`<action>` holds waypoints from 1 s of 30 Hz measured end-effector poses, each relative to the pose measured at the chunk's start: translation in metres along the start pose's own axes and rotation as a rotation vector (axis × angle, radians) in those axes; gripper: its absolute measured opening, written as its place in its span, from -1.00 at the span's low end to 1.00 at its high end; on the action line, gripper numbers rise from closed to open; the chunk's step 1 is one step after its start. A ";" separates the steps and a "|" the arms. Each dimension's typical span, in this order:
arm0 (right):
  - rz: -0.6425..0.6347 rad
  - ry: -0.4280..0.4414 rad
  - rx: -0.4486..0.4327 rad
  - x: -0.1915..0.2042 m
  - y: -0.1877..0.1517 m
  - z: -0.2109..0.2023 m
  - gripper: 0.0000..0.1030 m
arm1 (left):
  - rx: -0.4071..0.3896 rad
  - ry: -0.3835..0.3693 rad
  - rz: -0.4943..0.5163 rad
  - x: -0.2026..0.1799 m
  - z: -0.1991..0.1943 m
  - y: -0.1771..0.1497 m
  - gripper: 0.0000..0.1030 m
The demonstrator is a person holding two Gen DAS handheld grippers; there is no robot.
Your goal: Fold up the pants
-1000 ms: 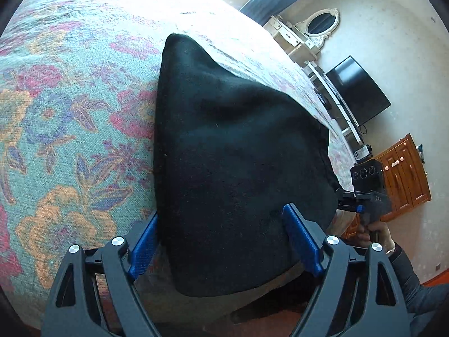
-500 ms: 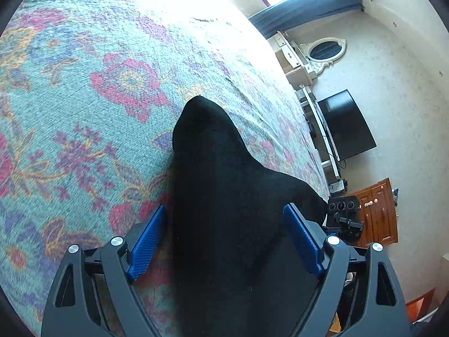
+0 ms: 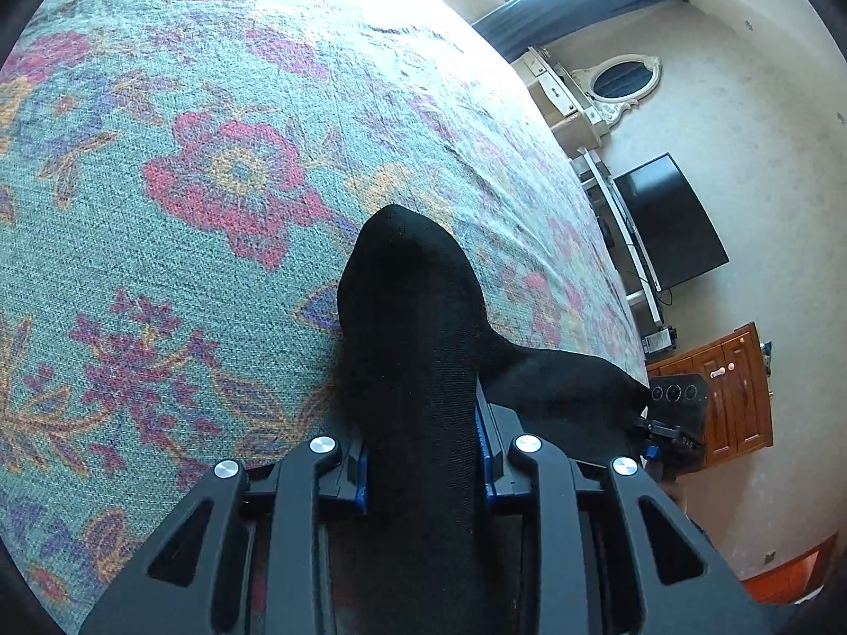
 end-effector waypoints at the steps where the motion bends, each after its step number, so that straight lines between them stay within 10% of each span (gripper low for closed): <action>1: -0.008 -0.007 -0.007 0.003 0.001 0.000 -0.53 | -0.014 0.004 0.009 -0.002 -0.002 0.000 -0.50; 21: 0.032 0.011 -0.048 -0.017 0.091 0.061 -0.55 | -0.105 0.036 -0.042 0.013 0.008 0.078 -0.54; 30: 0.123 0.083 -0.069 -0.038 0.083 0.056 -0.40 | -0.115 -0.056 -0.112 0.033 0.004 0.069 -0.14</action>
Point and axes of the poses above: each gripper's, at about its wrist camera, not at the fingertips, and z roughly the way its jaws point, x to its left, y to its top, the point moved 3 cm from there along z, roughly the way its jaws point, and after that the axes turned 4 degrees about -z, right-handed, at the moved point
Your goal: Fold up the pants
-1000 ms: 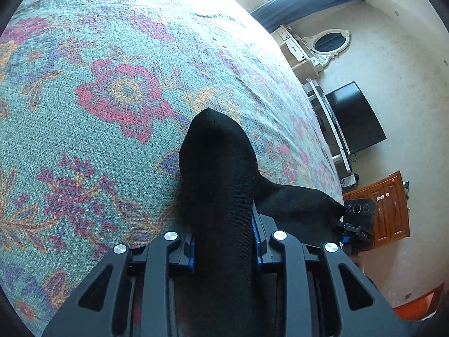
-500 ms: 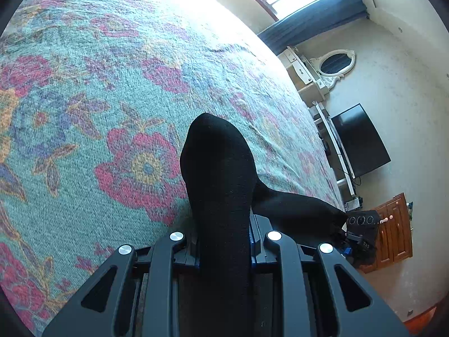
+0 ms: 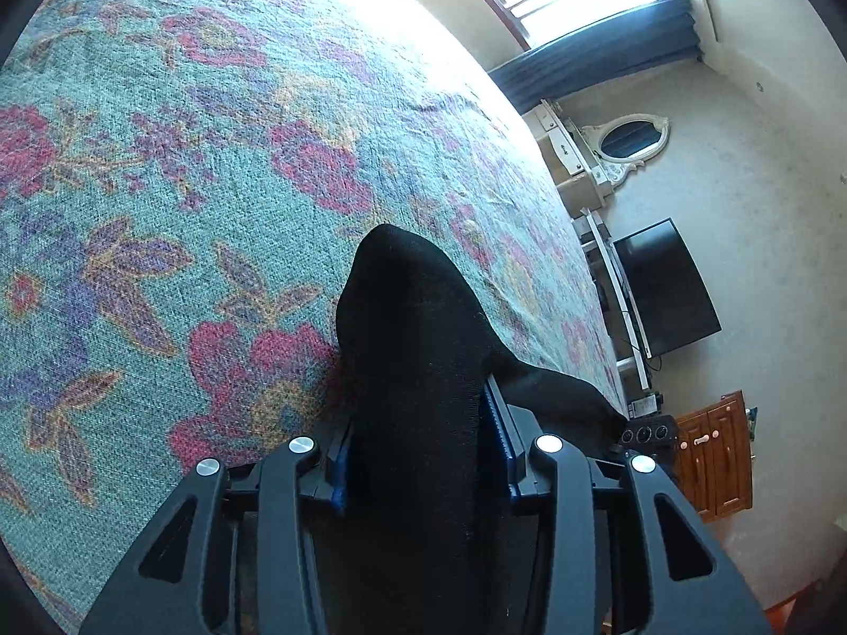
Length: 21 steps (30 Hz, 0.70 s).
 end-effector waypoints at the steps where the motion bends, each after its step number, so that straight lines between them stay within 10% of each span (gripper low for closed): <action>1: 0.009 0.007 -0.013 -0.001 -0.001 -0.005 -0.37 | -0.016 0.001 -0.005 0.001 -0.005 0.000 -0.02; 10: 0.200 0.062 -0.197 -0.032 -0.025 -0.081 -0.15 | -0.400 0.293 -0.210 0.052 -0.103 -0.006 0.64; 21: 0.246 0.087 -0.292 -0.029 -0.100 -0.145 0.18 | -0.328 0.369 -0.051 0.040 -0.140 -0.103 0.67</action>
Point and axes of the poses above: each gripper's, at about its wrist camera, not at the fingertips, and z roughly the way its jaws point, x to its left, y to its top, the point moved 3 cm from there along z, roughly the way its jaws point, and after that the axes turned 4 degrees about -z, right-handed, at the moved point
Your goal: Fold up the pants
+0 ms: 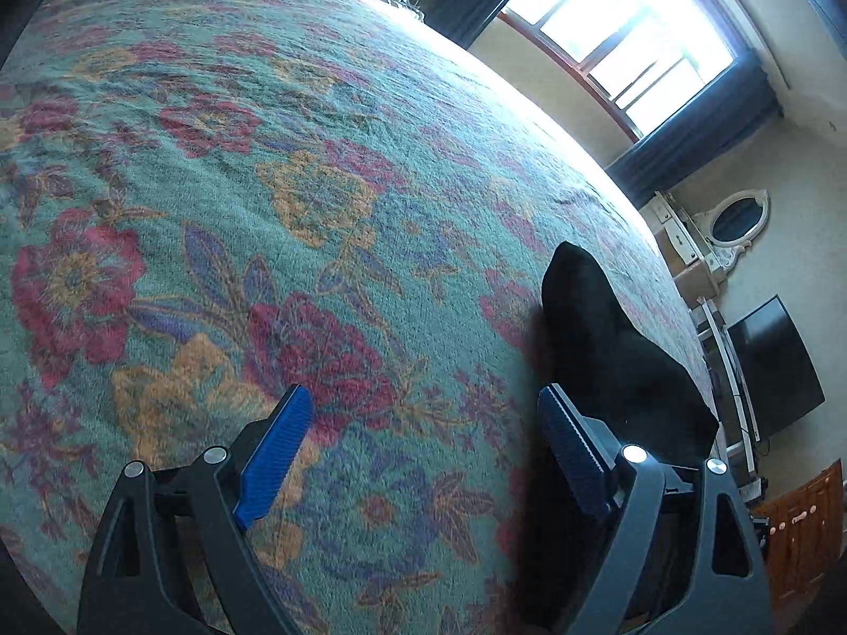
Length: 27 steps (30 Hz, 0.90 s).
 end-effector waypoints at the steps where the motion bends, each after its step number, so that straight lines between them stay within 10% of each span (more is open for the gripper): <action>1: -0.003 -0.002 0.001 0.002 -0.006 -0.002 0.18 | 0.002 -0.006 0.013 -0.001 -0.005 -0.010 0.67; 19: -0.120 -0.142 0.168 0.056 -0.071 0.084 0.96 | 0.088 -0.083 -0.017 -0.071 0.013 -0.053 0.70; 27: -0.133 -0.263 0.187 0.033 -0.075 0.074 -0.25 | 0.060 -0.073 0.075 -0.075 0.013 -0.066 0.70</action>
Point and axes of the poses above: each gripper's, at about its wrist camera, not at the fingertips, and z roughly the way its jaws point, x to its left, y to its top, the point moved 3 cm from there along z, roughly the way its jaws point, and after that the axes turned 4 degrees about -z, right-handed, at the moved point
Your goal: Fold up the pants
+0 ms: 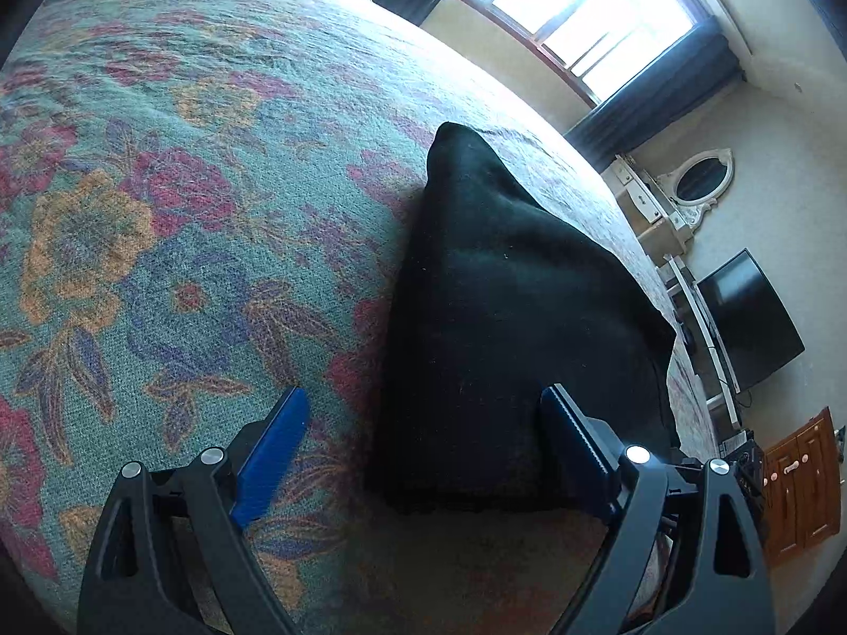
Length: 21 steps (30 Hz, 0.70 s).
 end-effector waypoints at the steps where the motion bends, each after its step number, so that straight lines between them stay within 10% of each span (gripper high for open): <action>1: -0.002 0.002 0.002 -0.001 -0.001 -0.001 -0.28 | -0.001 0.004 0.021 -0.001 0.000 -0.001 0.70; 8: 0.006 0.044 -0.007 -0.007 -0.005 -0.011 -0.36 | -0.013 0.003 0.082 -0.002 0.004 -0.004 0.70; 13: 0.063 0.017 -0.037 -0.031 -0.014 -0.039 -0.82 | -0.014 -0.008 0.079 0.000 0.002 -0.004 0.70; 17: 0.005 -0.048 -0.025 -0.025 -0.025 -0.056 -0.60 | -0.019 0.009 0.081 -0.001 0.001 -0.005 0.70; 21: -0.099 -0.126 -0.059 -0.001 -0.043 -0.065 0.04 | -0.021 0.035 0.073 -0.002 -0.002 -0.007 0.70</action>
Point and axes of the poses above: each gripper's, at about its wrist camera, not at the fingertips, and z roughly the way its jaws point, x to its left, y to its top, the point moved 3 cm from there along z, roughly the way its jaws point, and after that the axes turned 4 degrees about -z, right-handed, at the moved point
